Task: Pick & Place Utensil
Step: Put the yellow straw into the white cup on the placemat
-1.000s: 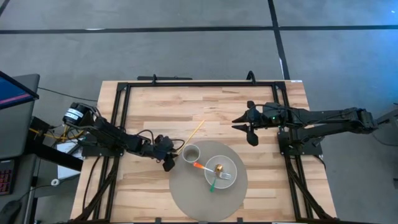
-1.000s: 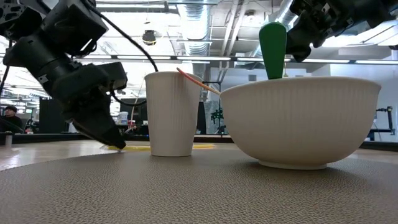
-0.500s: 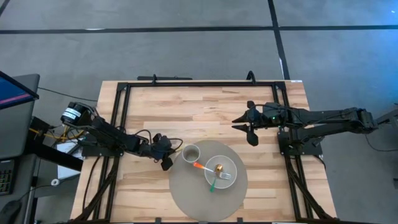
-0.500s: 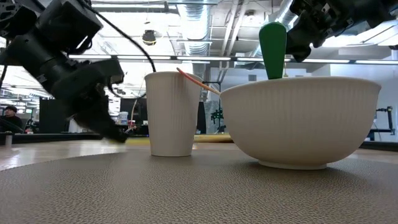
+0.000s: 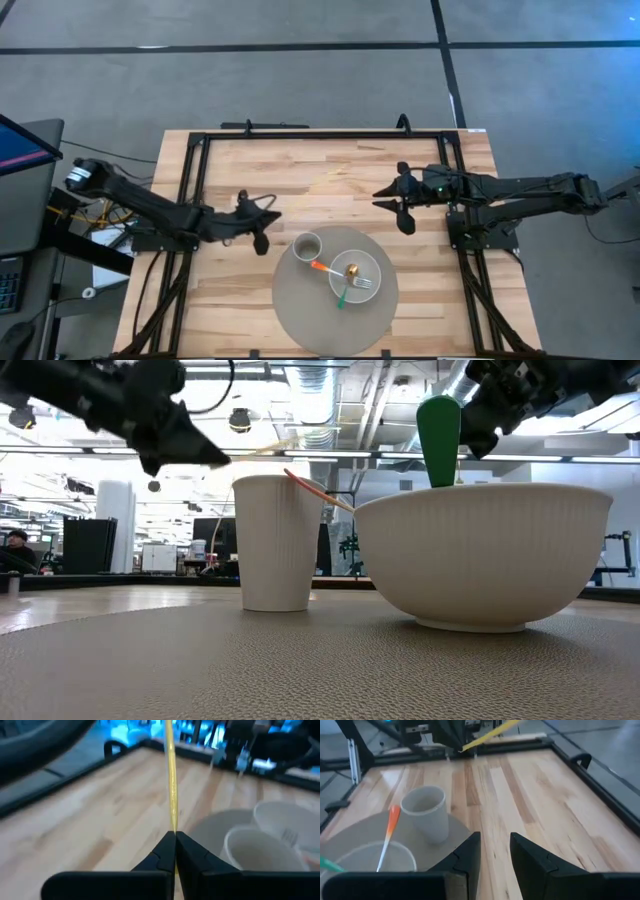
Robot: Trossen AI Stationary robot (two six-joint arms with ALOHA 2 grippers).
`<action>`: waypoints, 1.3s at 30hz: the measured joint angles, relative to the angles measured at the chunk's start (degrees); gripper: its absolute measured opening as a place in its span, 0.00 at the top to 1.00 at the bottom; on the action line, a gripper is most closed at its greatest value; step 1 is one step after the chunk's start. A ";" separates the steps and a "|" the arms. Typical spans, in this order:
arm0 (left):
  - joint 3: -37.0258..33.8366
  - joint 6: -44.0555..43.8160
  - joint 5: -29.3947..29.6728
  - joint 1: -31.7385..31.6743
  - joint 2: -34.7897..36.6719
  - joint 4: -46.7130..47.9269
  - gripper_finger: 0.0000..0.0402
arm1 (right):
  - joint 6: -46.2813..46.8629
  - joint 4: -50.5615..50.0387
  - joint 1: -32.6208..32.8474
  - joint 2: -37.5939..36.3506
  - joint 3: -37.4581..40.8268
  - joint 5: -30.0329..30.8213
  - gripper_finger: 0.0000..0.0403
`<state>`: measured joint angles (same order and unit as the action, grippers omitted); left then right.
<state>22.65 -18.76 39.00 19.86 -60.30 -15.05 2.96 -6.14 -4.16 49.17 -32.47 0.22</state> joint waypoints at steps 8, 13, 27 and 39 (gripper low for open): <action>0.04 1.08 0.20 0.65 3.88 -1.47 0.98 | -4.85 21.53 0.00 9.13 0.02 -0.01 0.76; 0.04 4.95 -1.69 2.25 1.80 -5.75 0.98 | -4.47 39.72 0.00 18.60 0.02 -0.01 0.76; 0.09 12.59 -3.90 4.00 -4.41 -13.98 0.98 | 0.00 61.01 0.30 30.78 -1.44 -12.30 0.76; 0.09 12.57 -3.90 4.00 -4.37 -15.45 0.98 | -0.33 60.82 0.76 30.71 -1.99 -12.34 0.78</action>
<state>22.74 -6.20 35.09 23.86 -64.66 -30.50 2.63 54.67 -3.40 79.88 -34.46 -12.12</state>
